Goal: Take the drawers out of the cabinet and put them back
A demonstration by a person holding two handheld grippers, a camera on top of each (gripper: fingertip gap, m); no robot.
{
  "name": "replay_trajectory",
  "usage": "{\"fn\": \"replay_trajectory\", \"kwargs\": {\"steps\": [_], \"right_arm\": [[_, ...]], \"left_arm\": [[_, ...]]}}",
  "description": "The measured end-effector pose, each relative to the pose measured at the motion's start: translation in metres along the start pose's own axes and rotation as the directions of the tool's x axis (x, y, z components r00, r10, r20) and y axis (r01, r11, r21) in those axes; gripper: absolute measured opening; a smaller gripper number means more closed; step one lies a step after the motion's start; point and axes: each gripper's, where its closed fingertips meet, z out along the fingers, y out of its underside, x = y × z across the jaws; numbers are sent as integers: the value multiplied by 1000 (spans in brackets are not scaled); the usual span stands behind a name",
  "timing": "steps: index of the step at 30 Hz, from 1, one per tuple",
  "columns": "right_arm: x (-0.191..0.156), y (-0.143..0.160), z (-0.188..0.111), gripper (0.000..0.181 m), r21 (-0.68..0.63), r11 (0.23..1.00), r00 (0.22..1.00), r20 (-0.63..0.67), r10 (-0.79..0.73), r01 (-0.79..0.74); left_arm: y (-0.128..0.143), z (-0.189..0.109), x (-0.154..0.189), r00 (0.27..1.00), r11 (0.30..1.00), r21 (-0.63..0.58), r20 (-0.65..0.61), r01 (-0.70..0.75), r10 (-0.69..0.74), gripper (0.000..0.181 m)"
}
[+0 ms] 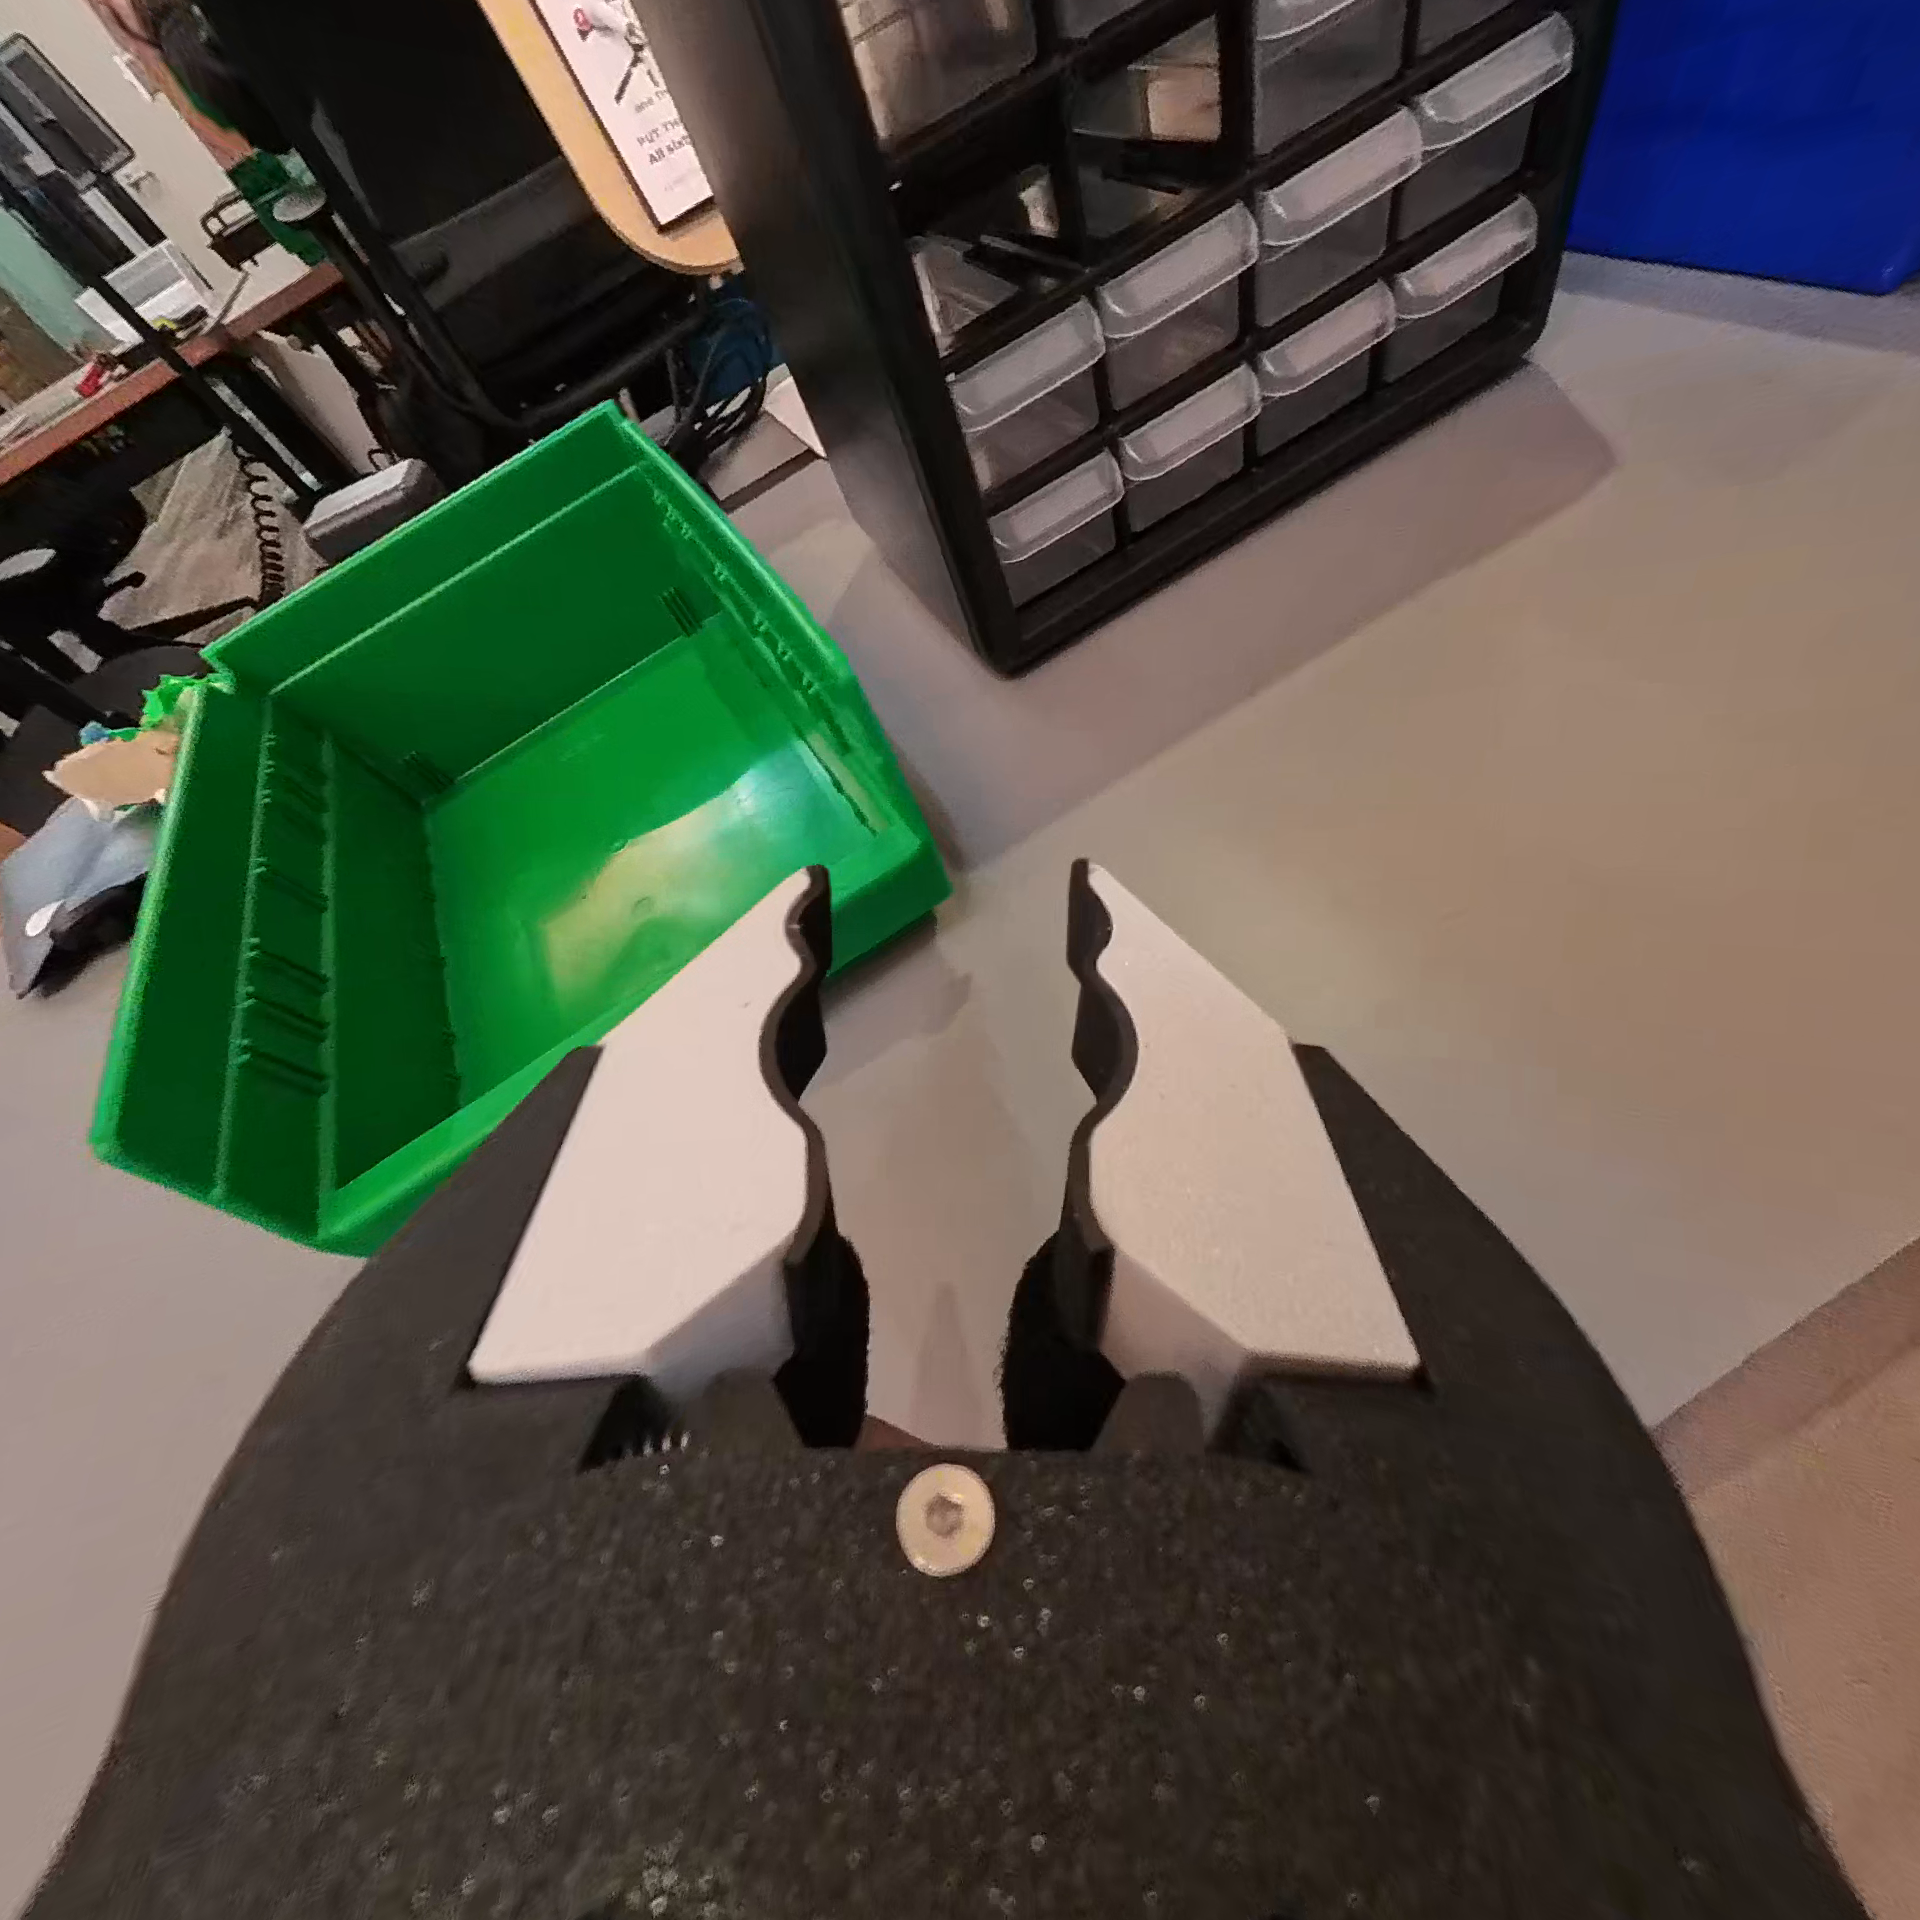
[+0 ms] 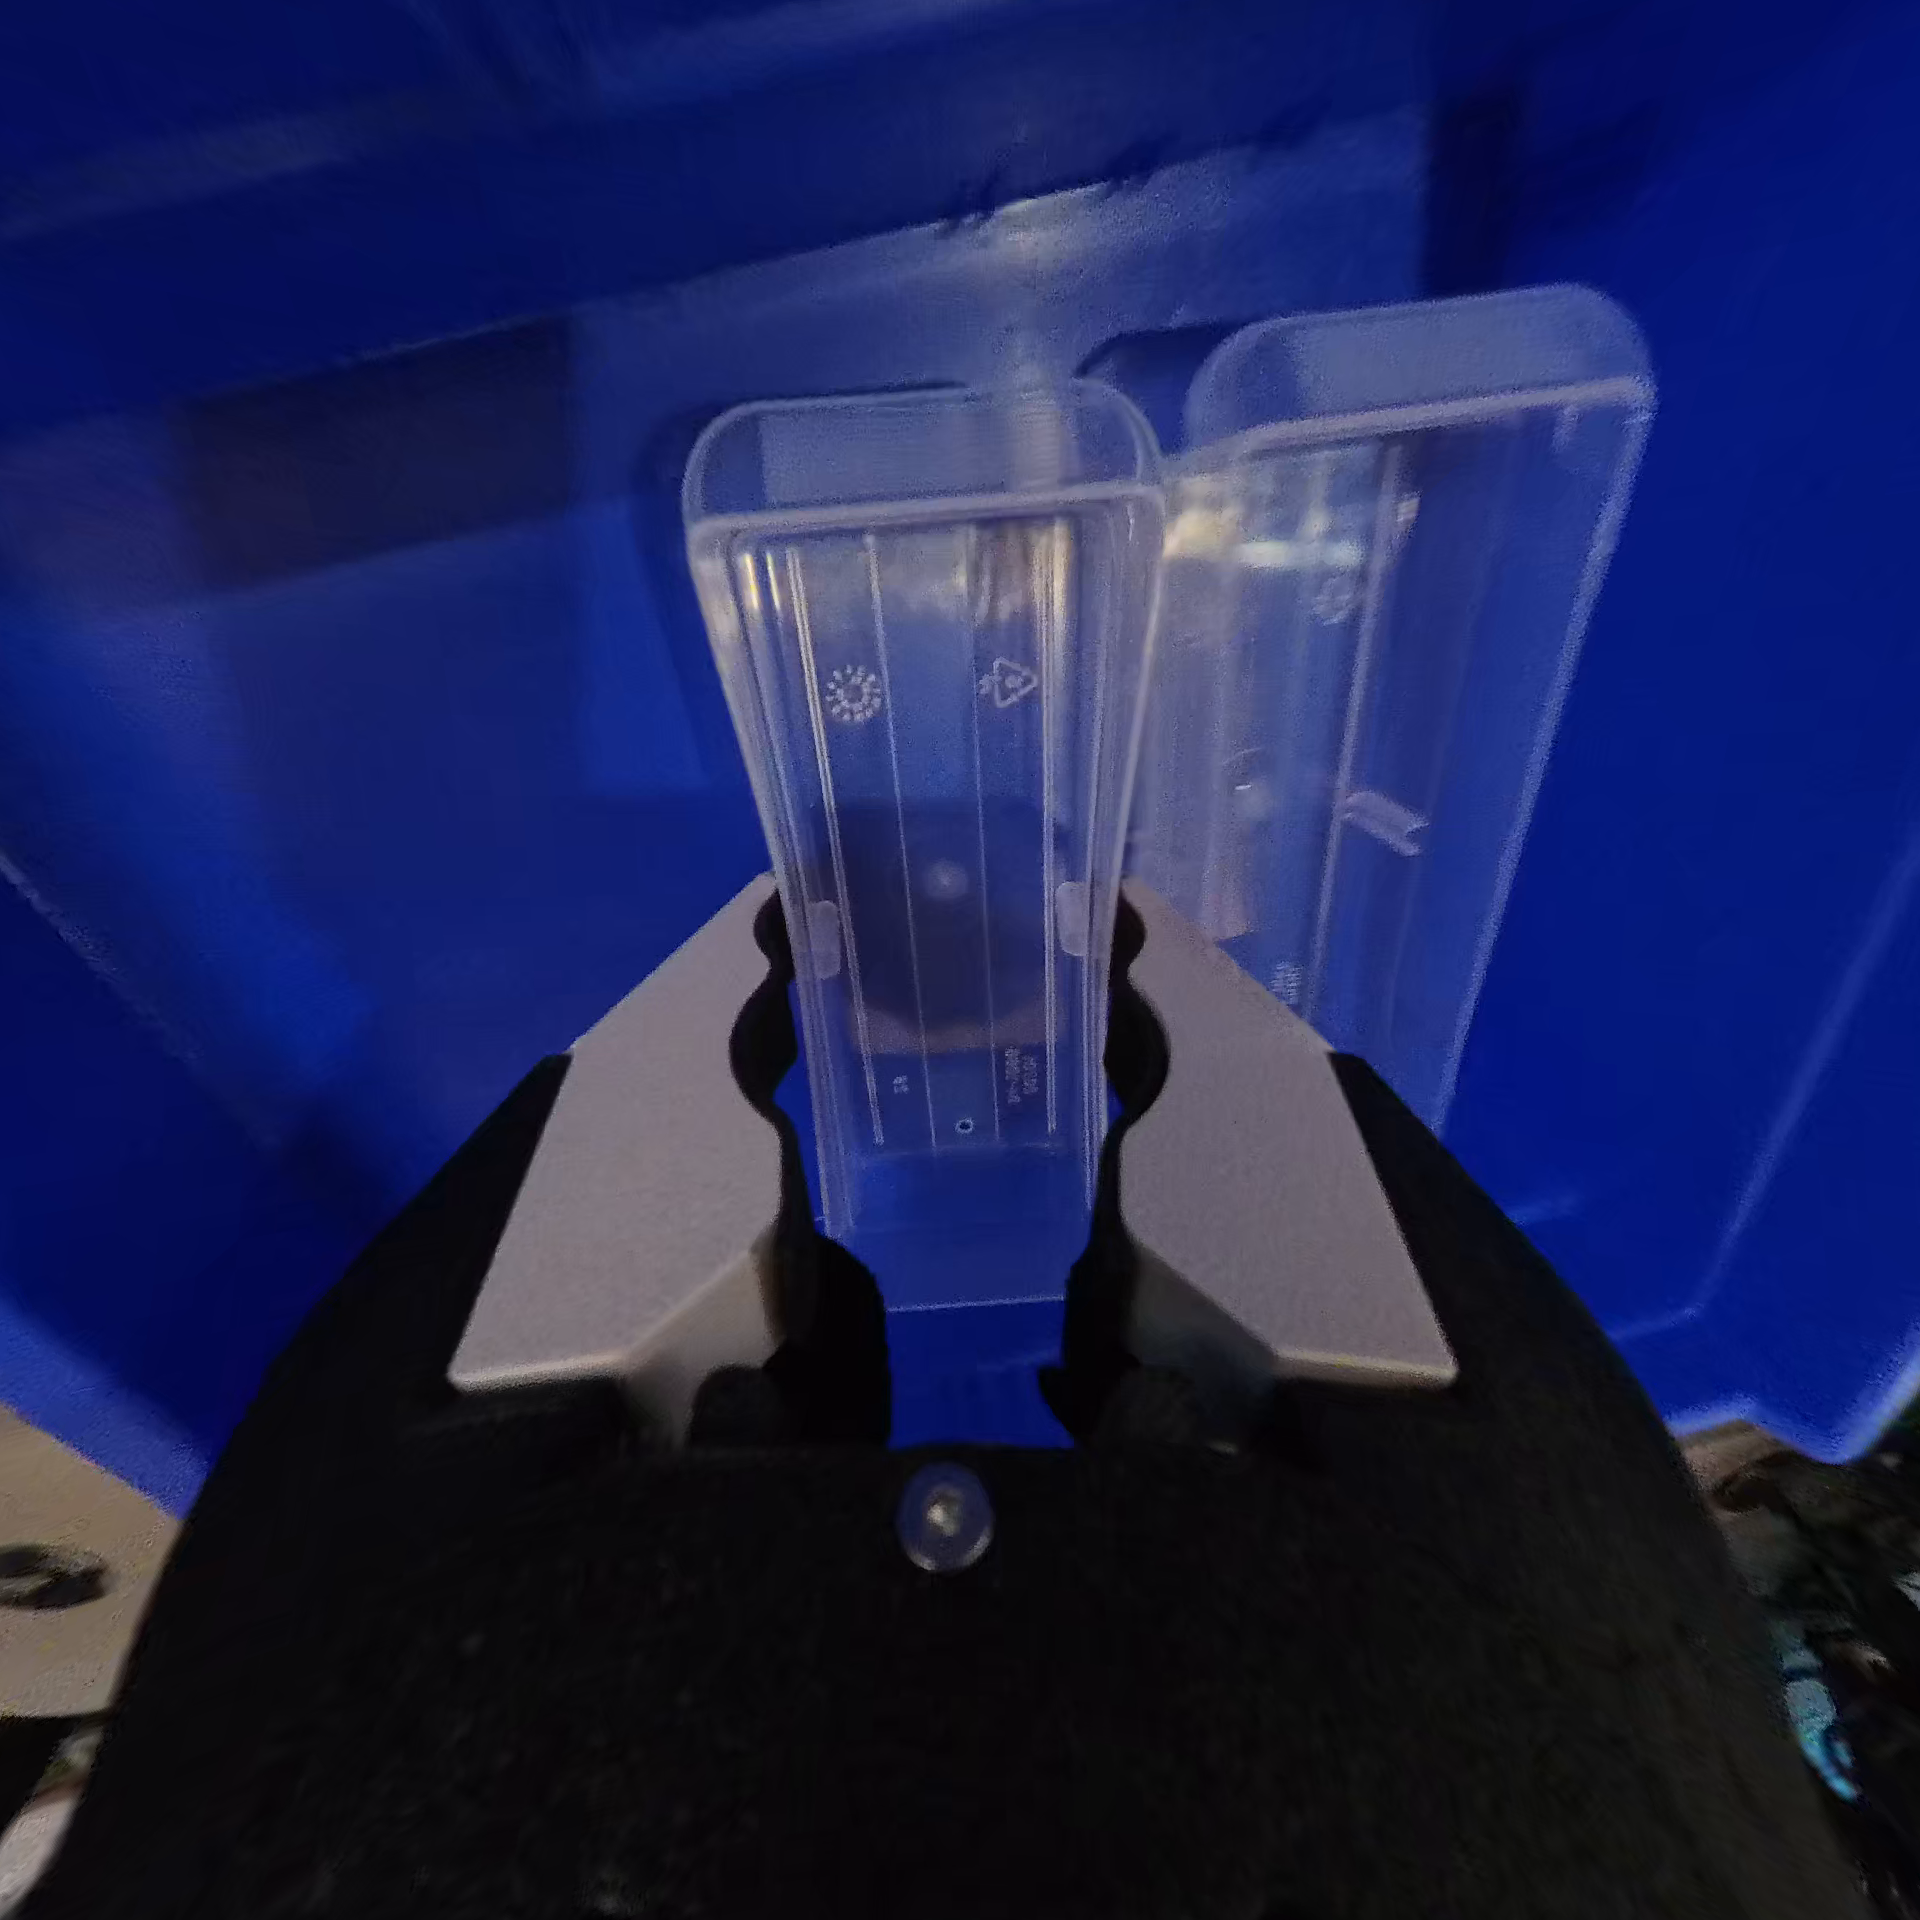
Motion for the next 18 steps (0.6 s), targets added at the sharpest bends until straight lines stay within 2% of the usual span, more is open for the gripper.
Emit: {"fn": "replay_trajectory", "kwargs": {"steps": [5,12,15,18], "right_arm": [[9,-1,5,62,1,995,995,31,-96,96],[13,1,7,66,-36,992,993,30,-118,119],[13,1,0,69,-16,994,994,-5,-110,110],[10,-5,-19,69,63,996,996,-53,-65,68]], "left_arm": [[2,-1,-6,1000,1000,2,16,10,-10,43],[4,4,-5,1000,1000,-1,9,11,-11,43],[3,5,-4,1000,1000,-2,4,20,-20,43],[2,4,-4,1000,1000,1,6,26,-26,43]]}}
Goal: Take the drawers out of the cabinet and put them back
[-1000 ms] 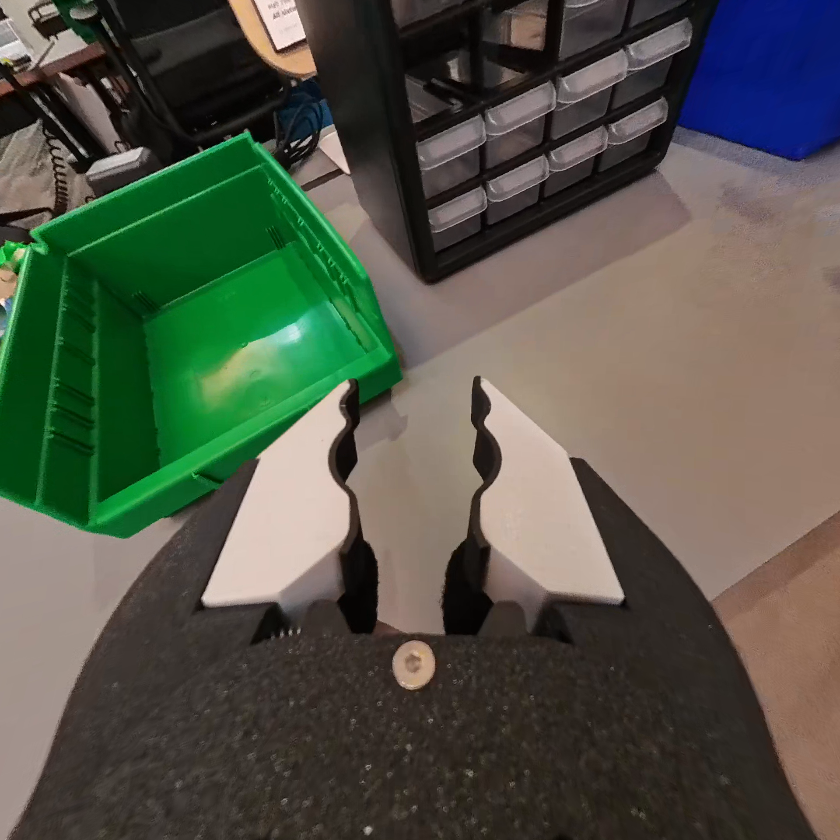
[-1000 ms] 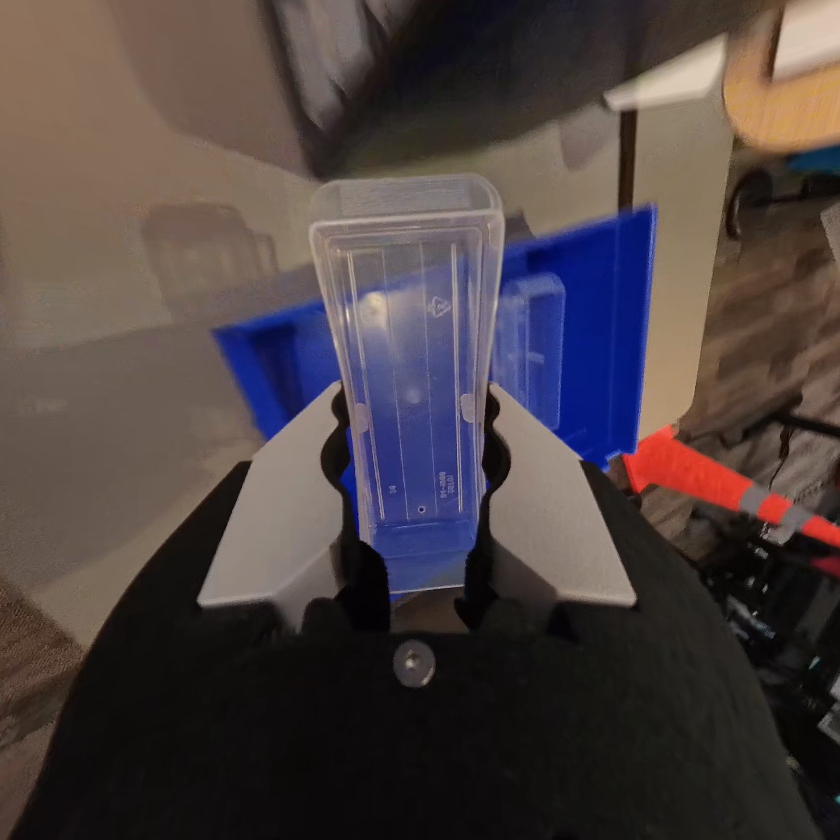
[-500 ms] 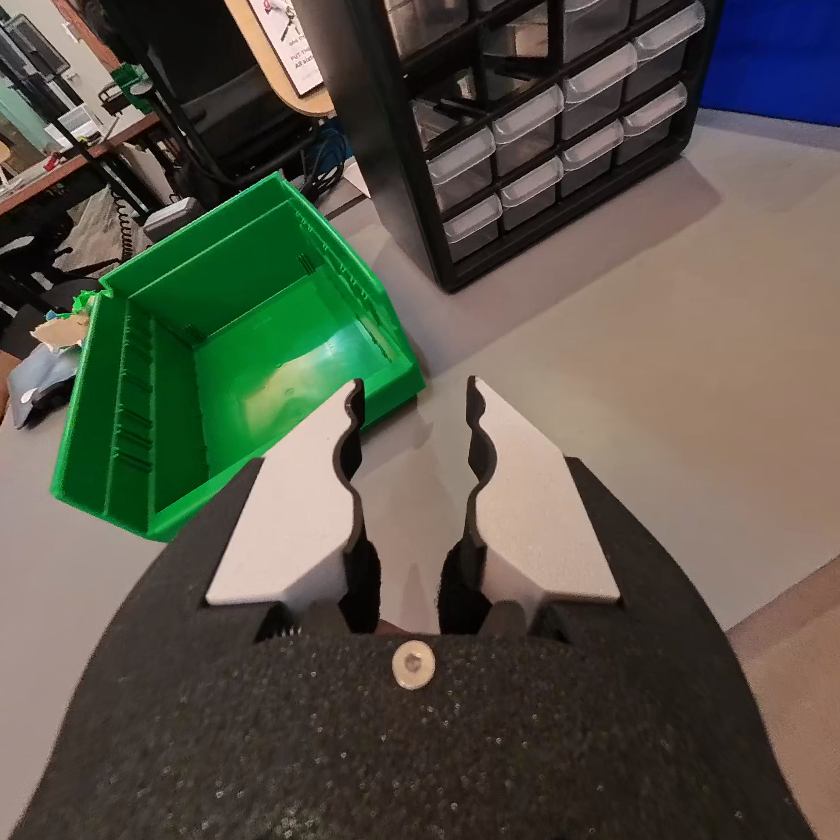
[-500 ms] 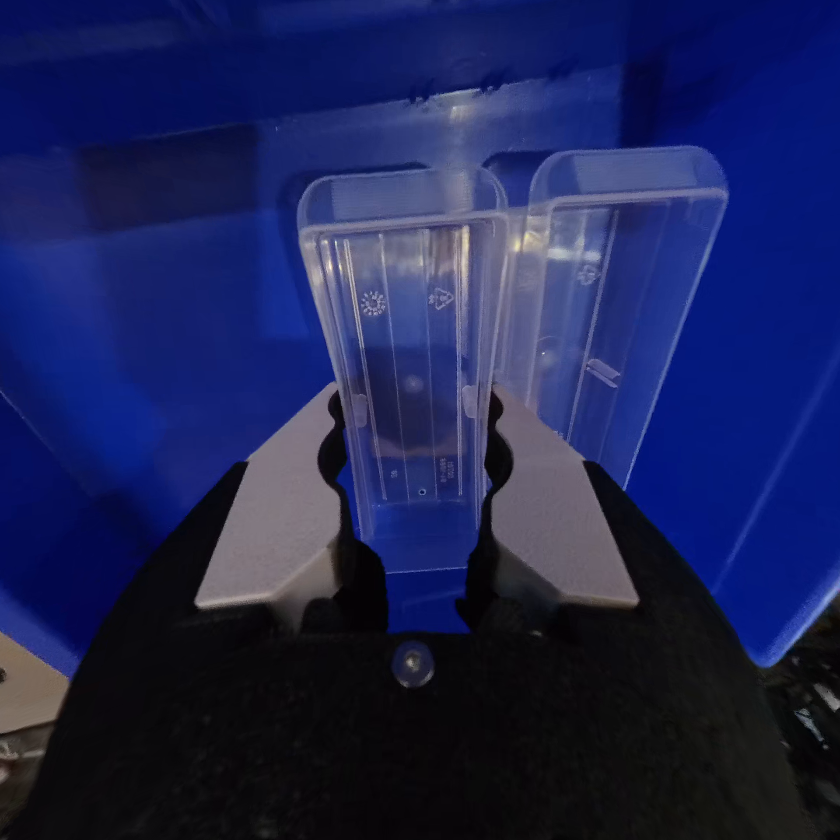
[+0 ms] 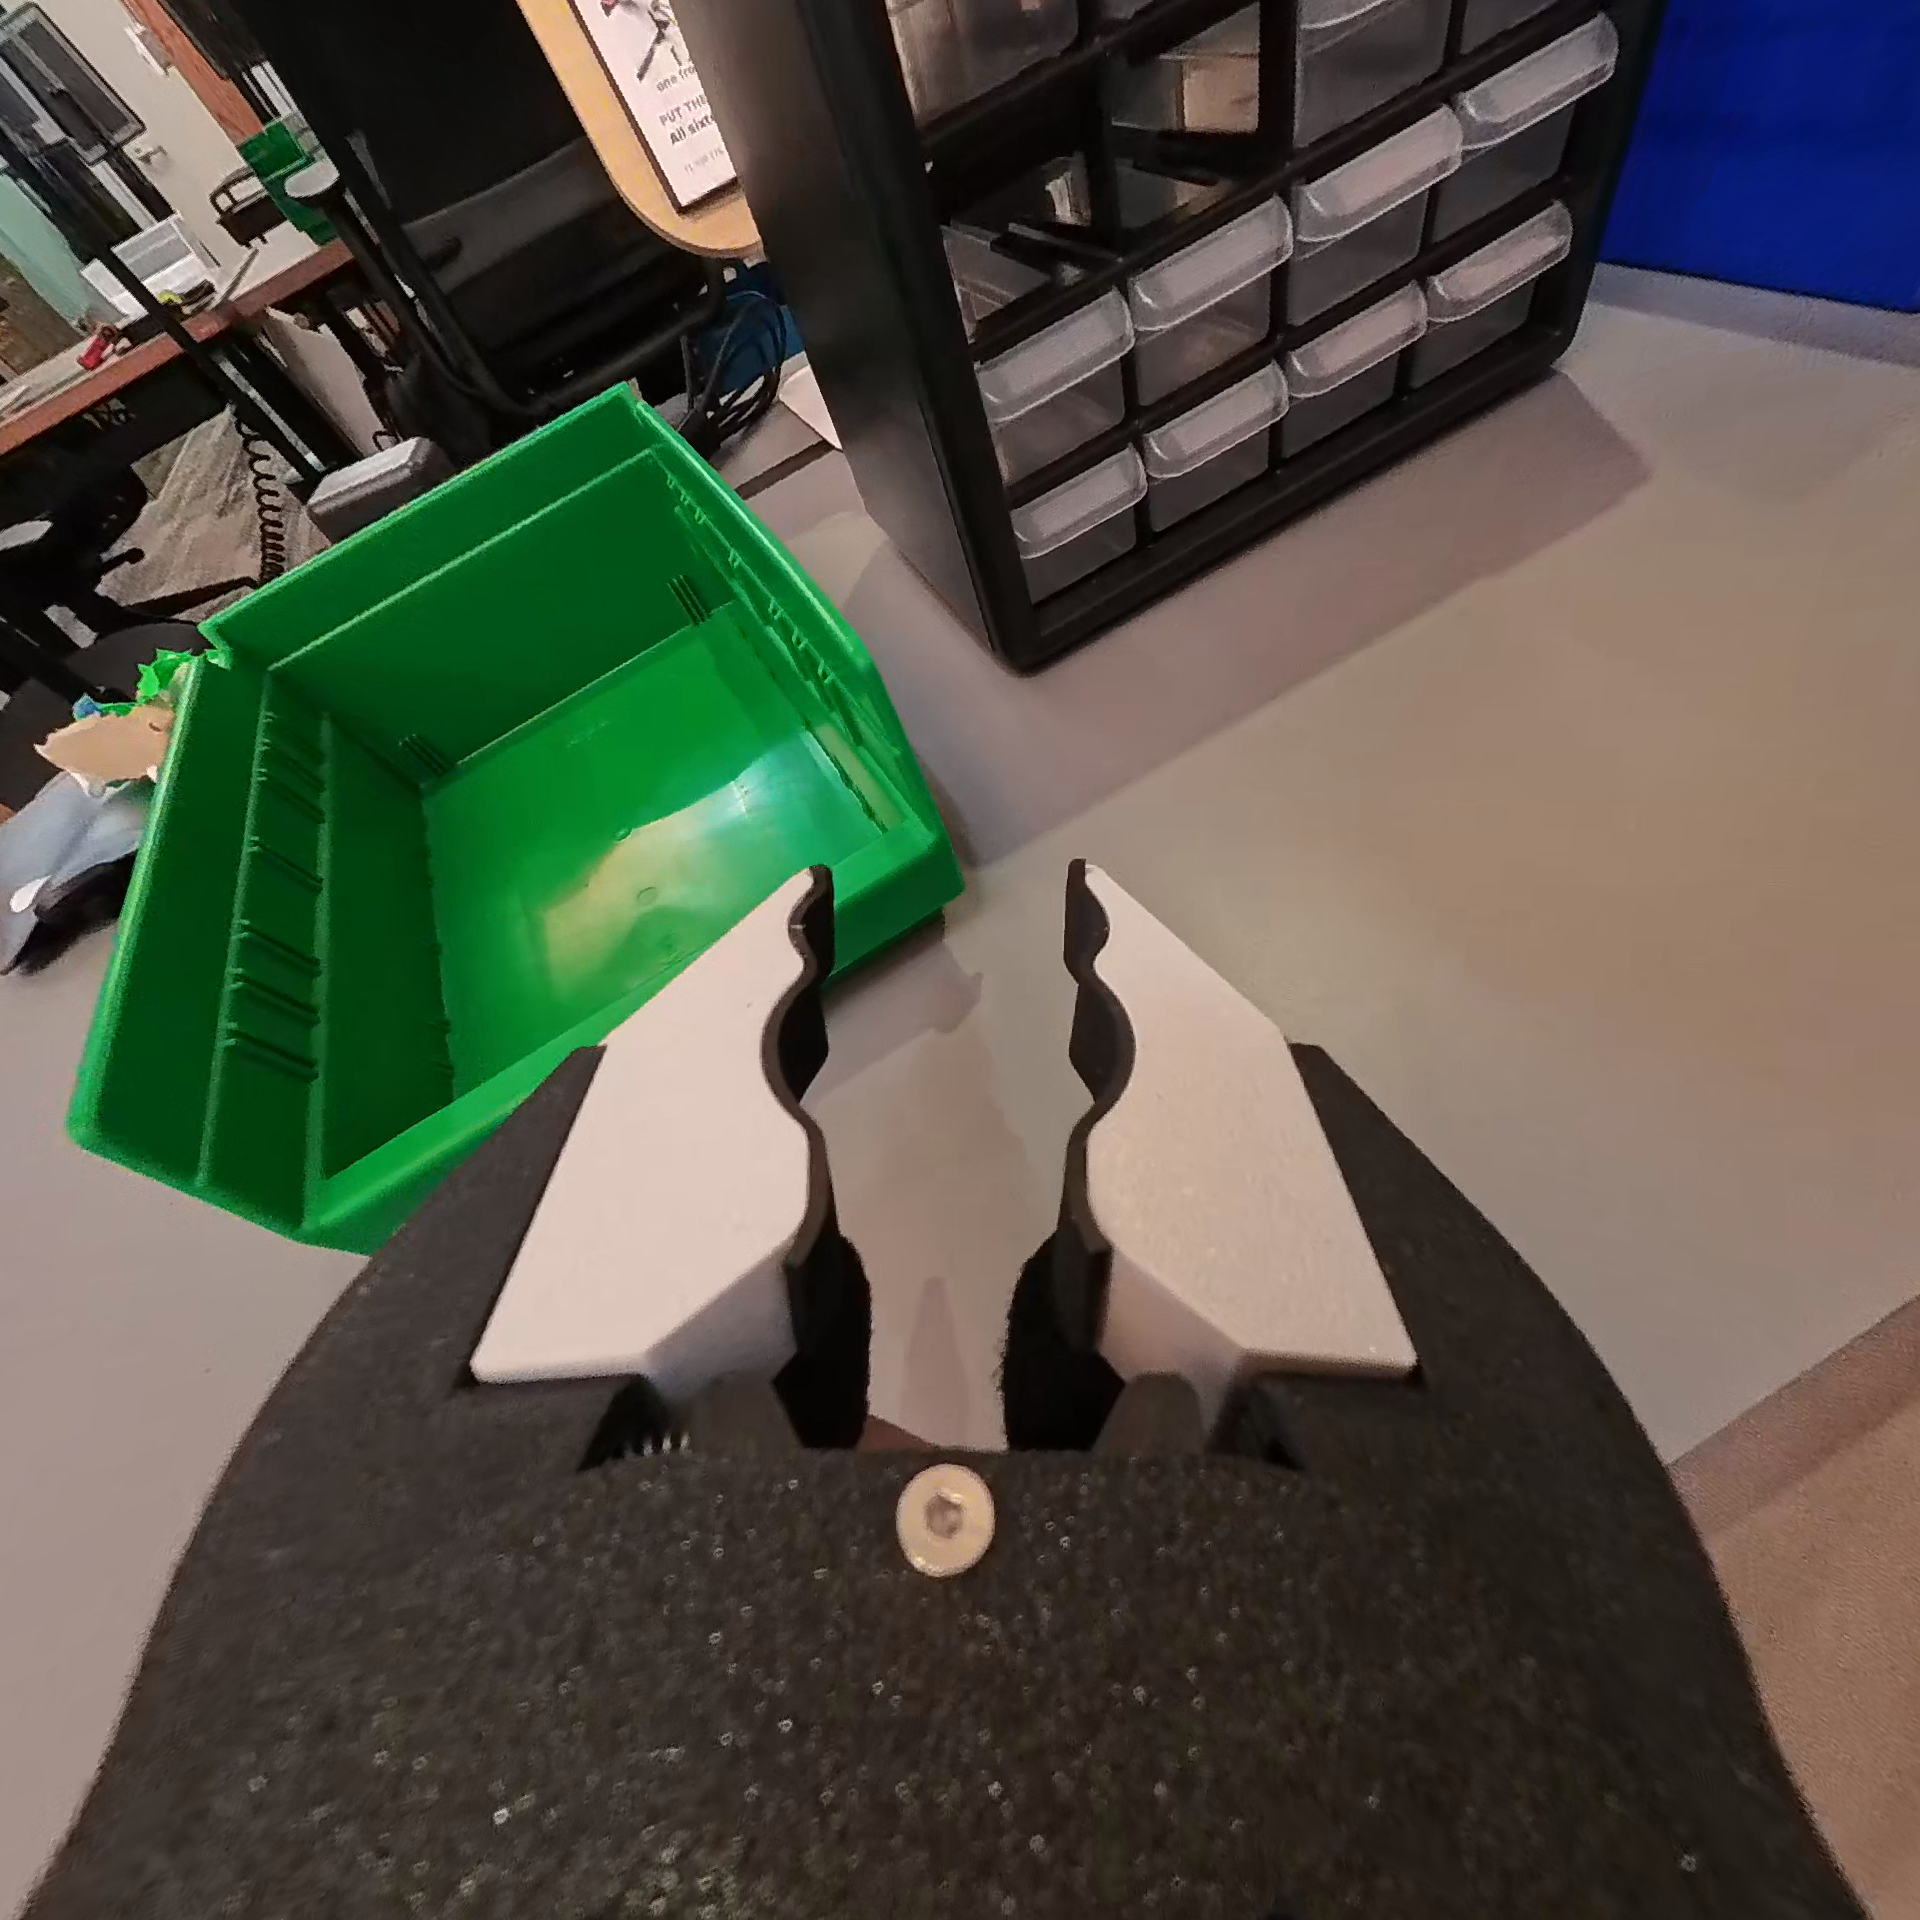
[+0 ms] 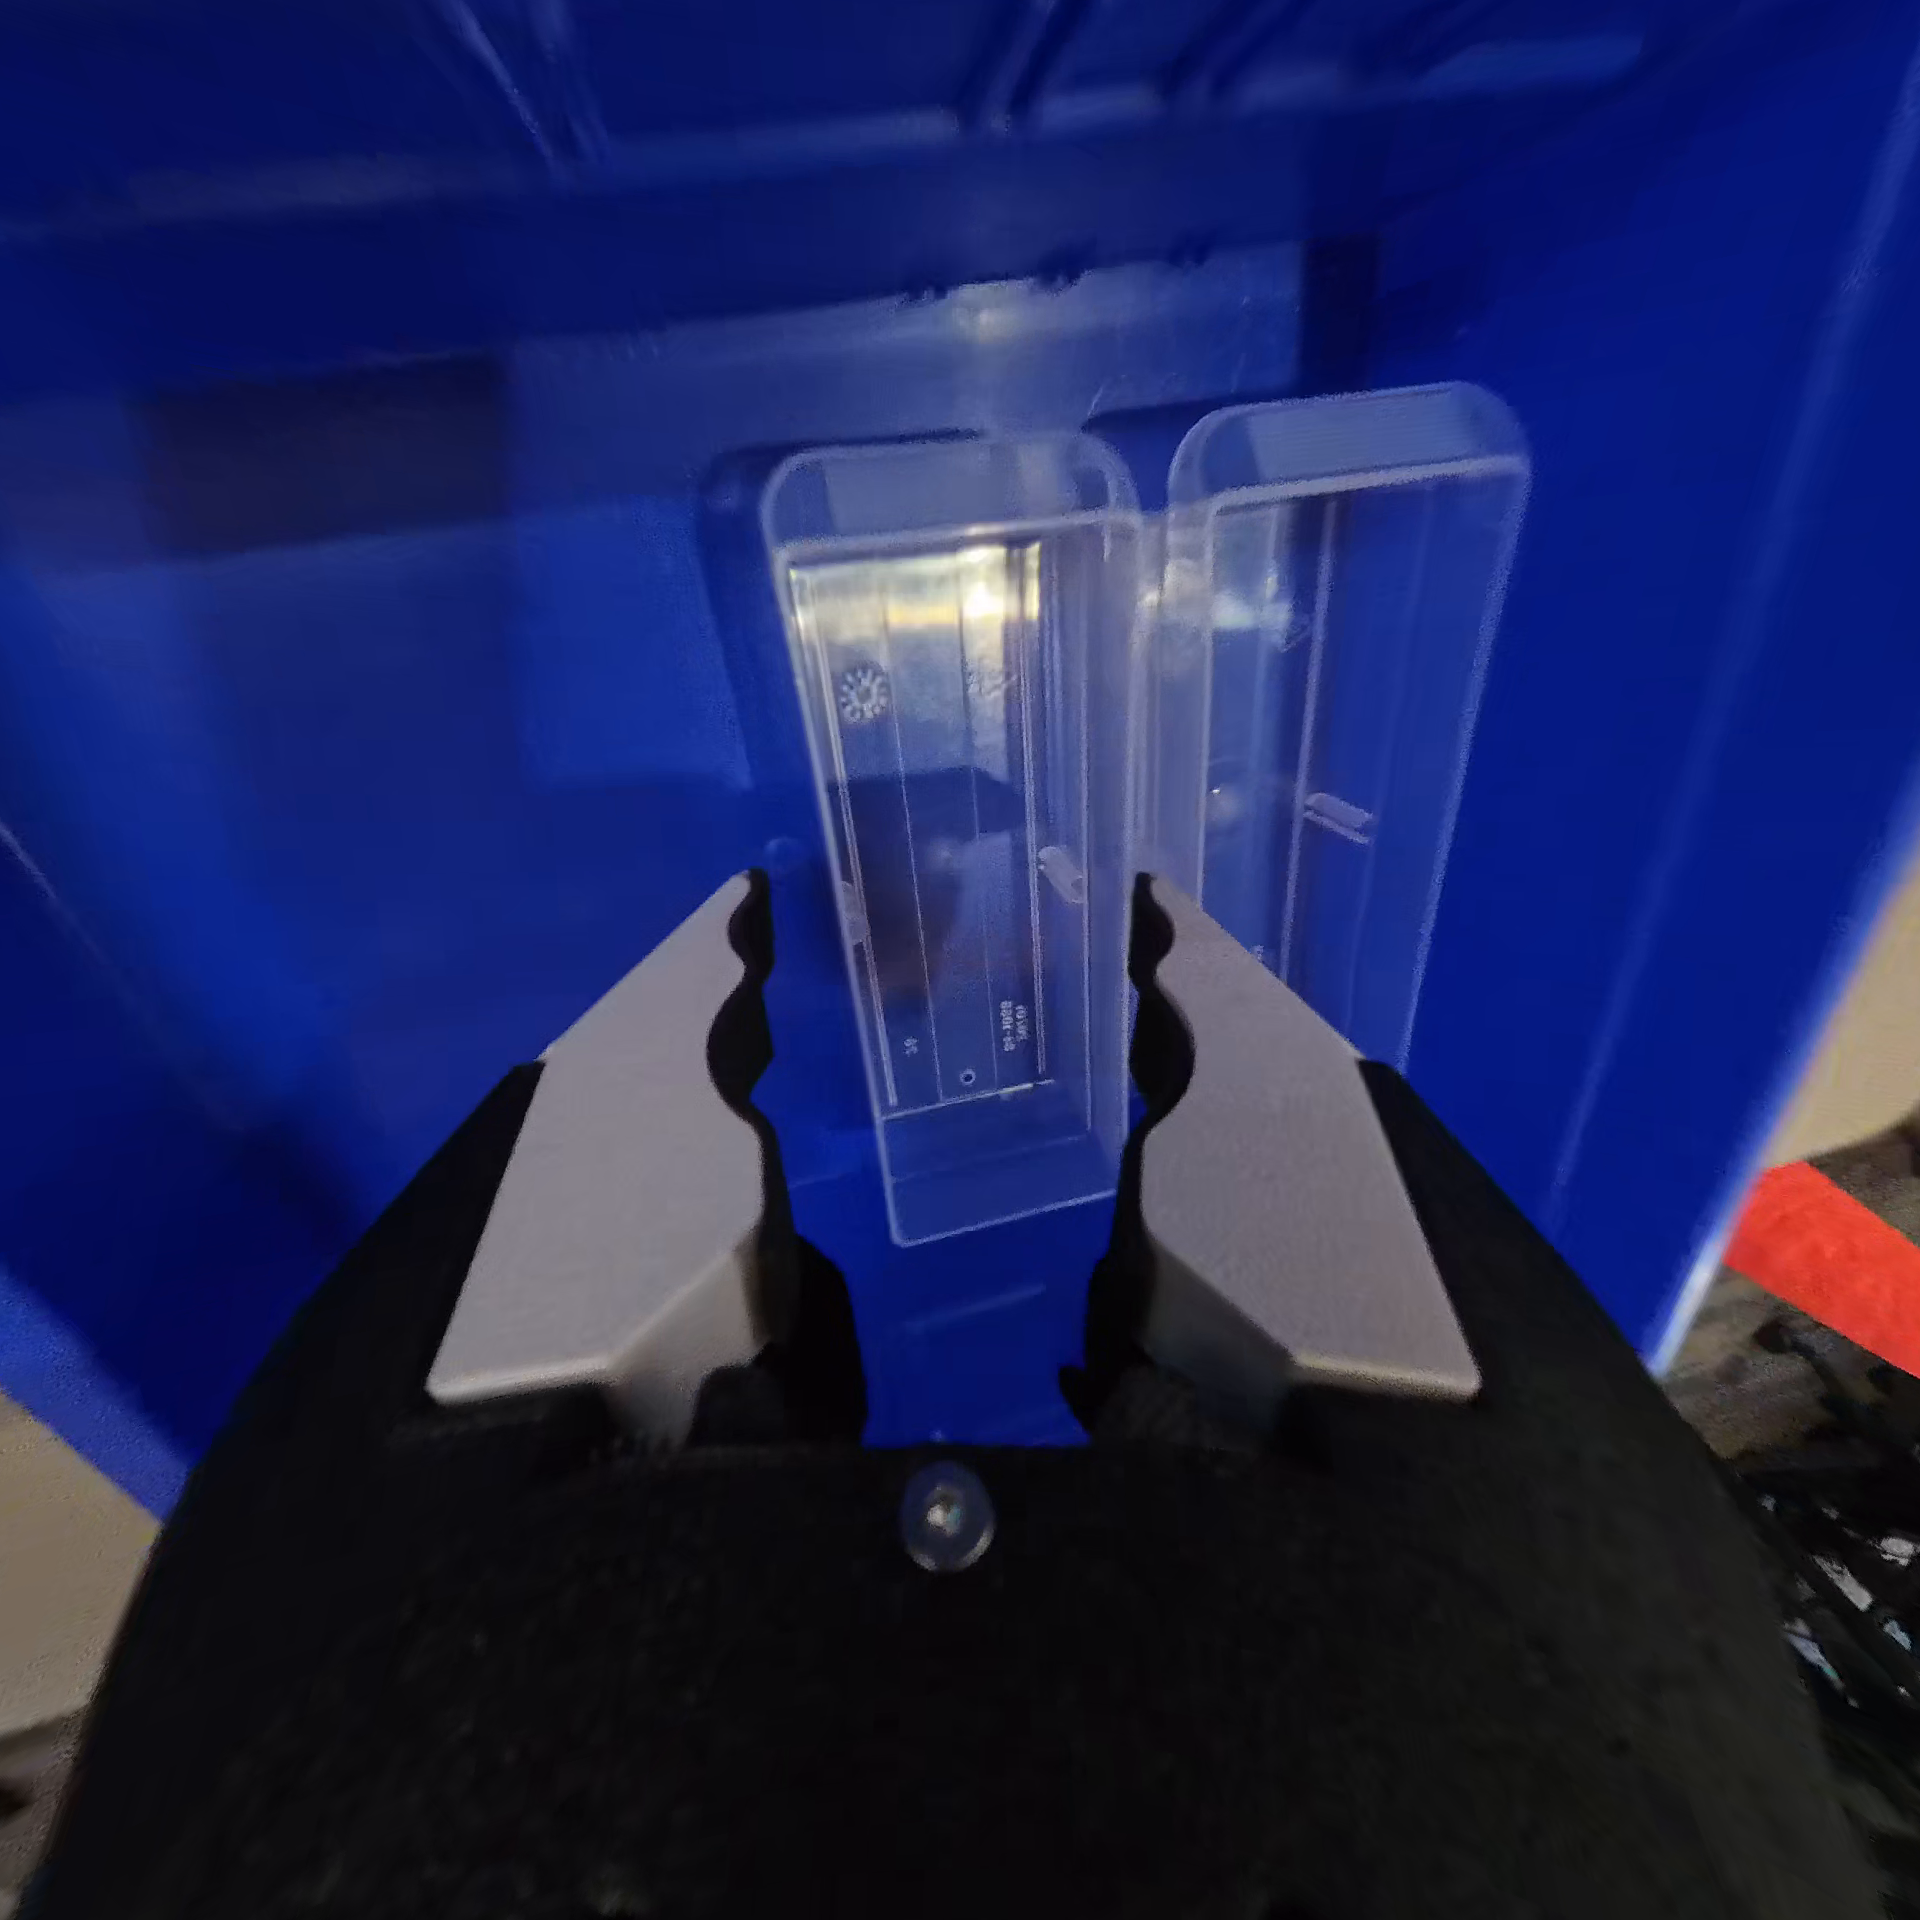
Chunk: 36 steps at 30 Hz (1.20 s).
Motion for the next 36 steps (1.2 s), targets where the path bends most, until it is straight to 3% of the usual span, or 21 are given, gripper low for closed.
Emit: {"fn": "replay_trajectory", "kwargs": {"steps": [3,6,8,11,15,18,20,21,23,27,29,30,33,36], "right_arm": [[0,-37,-52,62,230,972,989,-133,71,-39],[-15,-80,-127,60,486,869,956,-205,211,-88],[-36,-102,-168,59,629,758,926,-157,343,-174],[-84,-135,-198,59,762,543,867,49,496,-353],[-133,-179,-194,50,873,208,736,220,640,-441],[-162,-203,-163,46,883,110,647,245,722,-457],[-179,-227,-144,48,867,32,608,322,726,-497],[-186,-237,-134,51,870,36,609,313,729,-491],[-192,-245,-119,51,907,106,600,179,780,-408],[-198,-252,-101,49,902,345,554,-154,818,-258],[-205,-263,-92,46,878,403,580,-192,792,-260],[-208,-269,-89,48,875,387,587,-156,795,-292],[-211,-285,-89,55,886,185,569,103,816,-425],[-199,-294,-105,56,855,-107,513,400,759,-507]], "left_arm": [[-2,-1,1,1000,1000,5,-8,21,-21,43],[-4,-1,4,999,999,9,-15,44,-44,43],[-7,0,8,999,999,12,-26,47,-47,43],[-13,3,20,999,999,20,-40,31,-31,43],[-27,11,43,993,998,48,-108,49,-43,43],[-67,20,53,970,991,75,-224,108,-89,41],[-104,29,52,943,996,70,-331,51,-25,39],[-124,33,53,918,997,76,-396,-13,42,39],[-168,47,42,877,985,102,-448,-141,172,38],[-228,96,28,724,936,86,-611,-342,320,39],[-243,134,23,658,907,72,-665,-415,353,40],[-247,148,26,613,908,64,-717,-415,331,40],[-246,187,29,529,893,-32,-815,-448,236,41],[-246,213,25,495,868,-61,-840,-493,222,40]]}}
